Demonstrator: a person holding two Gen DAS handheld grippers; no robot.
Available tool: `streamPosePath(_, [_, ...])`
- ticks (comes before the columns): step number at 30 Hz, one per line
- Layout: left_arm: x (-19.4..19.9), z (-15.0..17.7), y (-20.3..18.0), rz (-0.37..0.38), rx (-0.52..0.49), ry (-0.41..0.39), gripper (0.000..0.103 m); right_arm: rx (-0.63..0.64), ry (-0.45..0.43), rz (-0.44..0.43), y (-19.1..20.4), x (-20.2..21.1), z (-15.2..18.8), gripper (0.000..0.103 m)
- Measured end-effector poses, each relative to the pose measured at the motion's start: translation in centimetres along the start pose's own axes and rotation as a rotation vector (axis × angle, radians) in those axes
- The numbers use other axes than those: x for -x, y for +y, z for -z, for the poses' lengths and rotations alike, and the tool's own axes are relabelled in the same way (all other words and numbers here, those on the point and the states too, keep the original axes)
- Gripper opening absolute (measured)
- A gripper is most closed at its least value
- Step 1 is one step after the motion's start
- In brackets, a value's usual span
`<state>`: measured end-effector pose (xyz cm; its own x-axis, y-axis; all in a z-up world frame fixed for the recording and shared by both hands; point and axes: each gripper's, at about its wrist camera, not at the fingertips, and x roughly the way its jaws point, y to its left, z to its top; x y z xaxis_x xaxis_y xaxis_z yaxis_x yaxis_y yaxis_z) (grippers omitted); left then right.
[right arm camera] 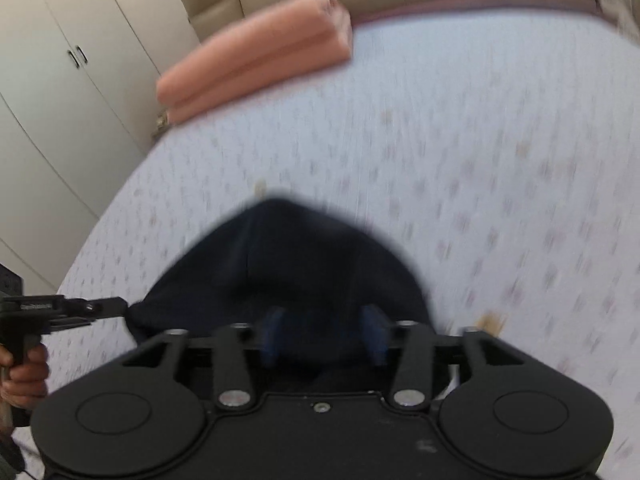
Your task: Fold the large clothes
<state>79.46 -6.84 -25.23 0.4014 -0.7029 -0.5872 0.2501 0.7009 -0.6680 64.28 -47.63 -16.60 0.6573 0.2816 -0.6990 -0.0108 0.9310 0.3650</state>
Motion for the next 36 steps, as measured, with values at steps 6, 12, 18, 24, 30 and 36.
streamPosePath(6, [-3.0,-4.4,-4.1,-0.049,-0.143,-0.043,0.07,0.045,0.025,0.046,-1.0,-3.6,-3.8,0.077])
streamPosePath(12, [-8.4,-7.0,-2.3,-0.055,-0.107,0.093,0.073,-0.006,0.183,0.027,-4.2,-8.5,-3.8,0.077])
streamPosePath(18, [-10.3,-6.7,-2.3,-0.033,-0.104,0.17,0.021,-0.07,0.202,-0.074,-4.3,-8.5,-3.3,0.026])
streamPosePath(24, [-7.6,-3.6,-7.7,-0.191,-0.36,0.09,0.009,0.066,0.073,-0.047,0.0,-2.5,-2.5,0.014])
streamPosePath(30, [3.6,0.6,-12.4,-0.118,-0.455,-0.113,0.008,0.214,-0.186,-0.033,4.7,9.6,1.0,0.013])
streamPosePath(36, [13.8,7.9,-15.8,-0.108,-0.517,-0.217,0.007,0.407,-0.319,0.035,10.3,19.4,8.2,0.012])
